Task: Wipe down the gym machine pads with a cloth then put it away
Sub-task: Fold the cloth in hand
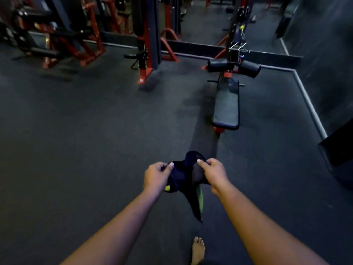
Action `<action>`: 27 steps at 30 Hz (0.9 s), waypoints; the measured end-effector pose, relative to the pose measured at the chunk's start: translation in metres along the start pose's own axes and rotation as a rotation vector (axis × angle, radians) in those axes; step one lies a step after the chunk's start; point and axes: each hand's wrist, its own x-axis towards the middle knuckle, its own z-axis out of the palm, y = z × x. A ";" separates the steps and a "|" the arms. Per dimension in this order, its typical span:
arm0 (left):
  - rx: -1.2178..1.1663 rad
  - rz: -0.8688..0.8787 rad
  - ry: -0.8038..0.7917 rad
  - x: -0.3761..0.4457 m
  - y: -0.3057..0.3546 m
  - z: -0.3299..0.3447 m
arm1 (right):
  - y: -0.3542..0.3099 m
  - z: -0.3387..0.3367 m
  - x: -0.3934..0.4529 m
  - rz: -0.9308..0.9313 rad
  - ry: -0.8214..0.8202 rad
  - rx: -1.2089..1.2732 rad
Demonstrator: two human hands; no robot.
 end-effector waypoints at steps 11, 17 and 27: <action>0.048 0.181 -0.204 0.086 0.075 0.068 | -0.064 0.018 0.105 0.035 -0.124 0.122; 0.267 0.336 -0.324 0.163 0.103 0.066 | -0.118 0.015 0.173 0.136 -0.262 0.292; 0.205 0.497 -0.351 0.362 0.160 0.052 | -0.158 0.018 0.331 -0.693 -0.135 -0.678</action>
